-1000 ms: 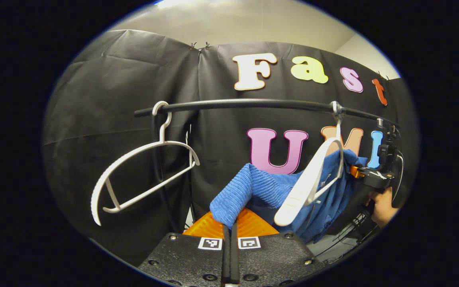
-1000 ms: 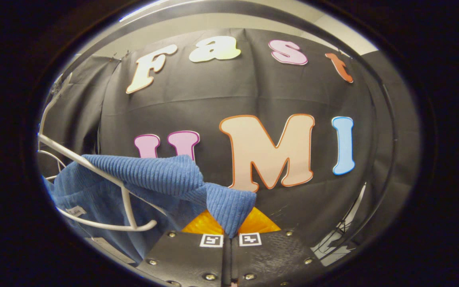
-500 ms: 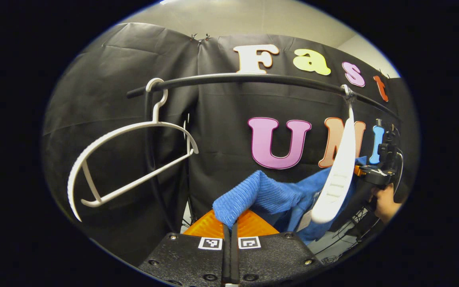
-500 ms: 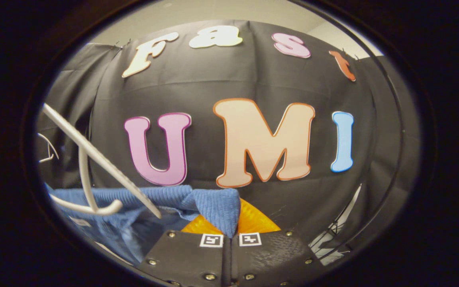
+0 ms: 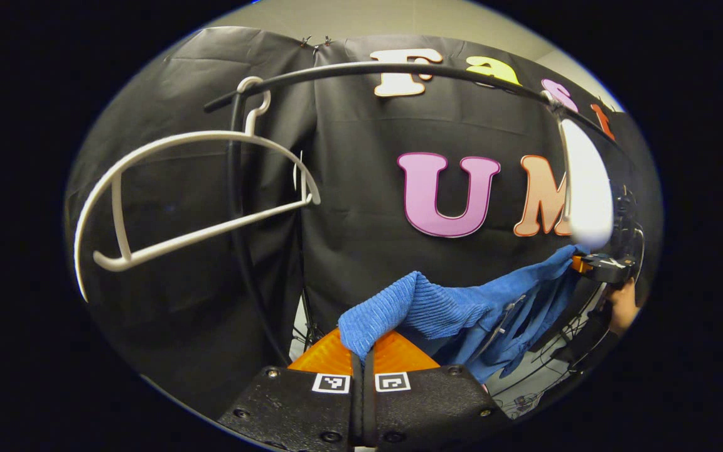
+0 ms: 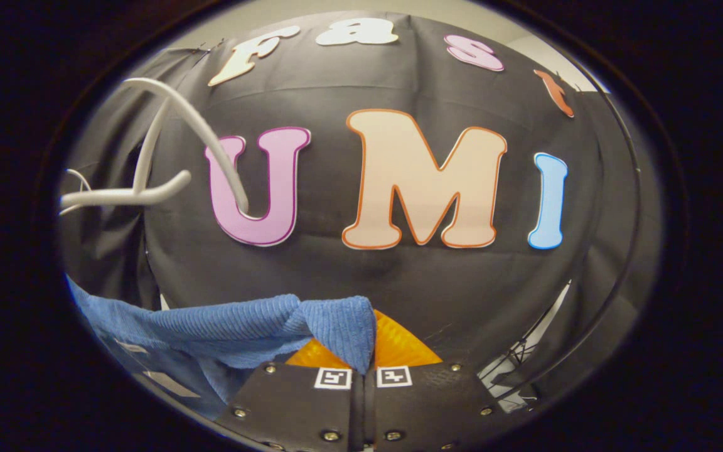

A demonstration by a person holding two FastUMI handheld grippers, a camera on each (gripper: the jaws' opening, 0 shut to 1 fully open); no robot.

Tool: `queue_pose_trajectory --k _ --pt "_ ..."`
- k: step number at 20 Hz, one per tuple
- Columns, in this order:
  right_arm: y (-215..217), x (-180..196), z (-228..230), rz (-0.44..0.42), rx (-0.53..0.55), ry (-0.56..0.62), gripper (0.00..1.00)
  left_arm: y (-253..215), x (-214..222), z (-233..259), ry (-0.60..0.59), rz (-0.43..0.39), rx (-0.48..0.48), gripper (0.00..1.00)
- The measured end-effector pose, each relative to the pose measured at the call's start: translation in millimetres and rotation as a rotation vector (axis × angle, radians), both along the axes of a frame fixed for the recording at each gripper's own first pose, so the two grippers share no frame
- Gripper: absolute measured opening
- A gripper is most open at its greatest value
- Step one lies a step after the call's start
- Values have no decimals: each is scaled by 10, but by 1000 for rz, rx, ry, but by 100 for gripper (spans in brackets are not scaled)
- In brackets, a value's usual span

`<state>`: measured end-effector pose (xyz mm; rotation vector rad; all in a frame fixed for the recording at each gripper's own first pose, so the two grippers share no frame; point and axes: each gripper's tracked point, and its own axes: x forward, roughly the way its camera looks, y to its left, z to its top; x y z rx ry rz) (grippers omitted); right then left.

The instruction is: Grasp the clothes on the hanger with both hands and then place them into the laundry hamper below.

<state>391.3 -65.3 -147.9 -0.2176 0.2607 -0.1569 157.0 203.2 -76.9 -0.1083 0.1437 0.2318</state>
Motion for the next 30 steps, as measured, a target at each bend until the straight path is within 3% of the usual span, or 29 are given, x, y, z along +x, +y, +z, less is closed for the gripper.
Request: queue_pose_trajectory --k 6,8,19,30 --pt "-118 -424 -239 12 -14 65 1 40 -55 -447 78 33 12 1" --pt "-111 -563 -288 22 -25 86 1 -33 -39 -458 78 16 60 1" --pt "296 -1116 -458 78 93 184 1 -692 134 -708 102 -119 98 1" --pt "880 -1264 -306 134 262 181 1 -1548 467 -484 18 -300 71 1"
